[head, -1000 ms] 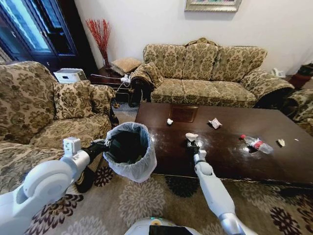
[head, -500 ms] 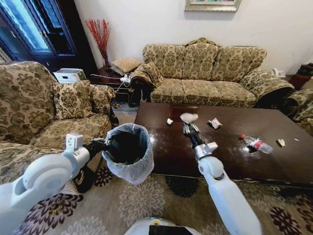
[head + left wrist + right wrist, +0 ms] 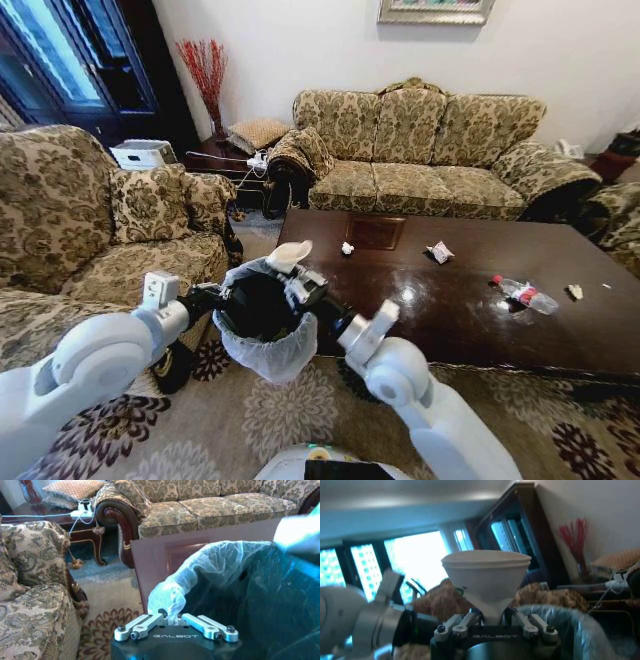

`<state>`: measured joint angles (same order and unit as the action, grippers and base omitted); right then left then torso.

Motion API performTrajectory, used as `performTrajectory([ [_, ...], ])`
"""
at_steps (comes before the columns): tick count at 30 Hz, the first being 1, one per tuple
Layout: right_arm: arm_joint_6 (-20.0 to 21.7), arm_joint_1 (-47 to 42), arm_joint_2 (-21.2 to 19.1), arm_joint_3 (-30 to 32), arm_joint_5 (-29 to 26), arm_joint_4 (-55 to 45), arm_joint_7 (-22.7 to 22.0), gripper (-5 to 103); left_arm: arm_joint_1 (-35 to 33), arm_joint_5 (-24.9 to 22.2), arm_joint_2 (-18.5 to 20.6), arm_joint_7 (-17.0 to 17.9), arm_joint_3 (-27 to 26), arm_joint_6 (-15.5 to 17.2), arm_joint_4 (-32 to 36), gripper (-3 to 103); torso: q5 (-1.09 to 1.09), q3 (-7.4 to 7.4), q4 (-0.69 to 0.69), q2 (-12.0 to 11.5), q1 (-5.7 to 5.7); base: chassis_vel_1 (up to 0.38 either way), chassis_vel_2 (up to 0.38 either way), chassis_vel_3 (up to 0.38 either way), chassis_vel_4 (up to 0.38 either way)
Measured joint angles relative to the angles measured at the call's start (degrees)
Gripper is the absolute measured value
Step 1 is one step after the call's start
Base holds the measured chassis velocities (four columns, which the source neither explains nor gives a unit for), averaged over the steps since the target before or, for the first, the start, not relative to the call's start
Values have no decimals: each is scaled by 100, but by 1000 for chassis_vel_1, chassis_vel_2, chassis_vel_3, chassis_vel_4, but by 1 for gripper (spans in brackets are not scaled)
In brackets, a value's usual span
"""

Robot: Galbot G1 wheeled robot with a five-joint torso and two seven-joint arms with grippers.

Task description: Move to the front of the table and place the trash on the table into the trash bin.

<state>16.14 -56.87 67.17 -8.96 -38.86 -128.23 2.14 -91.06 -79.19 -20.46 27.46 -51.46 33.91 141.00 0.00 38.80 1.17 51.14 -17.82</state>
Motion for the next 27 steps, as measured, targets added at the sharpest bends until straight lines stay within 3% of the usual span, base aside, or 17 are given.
performTrajectory([
  [4,35,-61,-55,-34,326,19,126,41,3,8,-21,1,-1,-1,-7,1,0,0,-1,0,0,0,0,0,0],
  [5,35,-61,-55,-34,326,19,126,41,3,8,-21,1,-1,-1,-7,1,0,0,-1,0,0,0,0,0,0],
  [9,-52,-122,-66,65,378,-9,204,63,-2,29,-61,0,12,-7,-4,1,0,0,-1,0,0,0,0,0,0],
  [11,-96,-139,-66,86,379,-13,223,63,-11,35,-66,-2,12,-9,-3,1,1,0,-1,0,0,0,0,0,0],
  [17,-221,-198,-93,129,428,-13,405,90,-6,44,-74,-6,11,-13,12,1,0,0,-1,0,0,0,0,0,0],
  [24,-345,-232,-131,197,558,-24,590,100,-51,85,-145,-11,11,-14,54,1,0,0,0,0,0,0,0,0,0],
  [27,-785,-289,-129,317,358,-58,702,100,-59,98,-160,-12,7,-14,55,1,0,0,0,0,0,0,0,0,0],
])
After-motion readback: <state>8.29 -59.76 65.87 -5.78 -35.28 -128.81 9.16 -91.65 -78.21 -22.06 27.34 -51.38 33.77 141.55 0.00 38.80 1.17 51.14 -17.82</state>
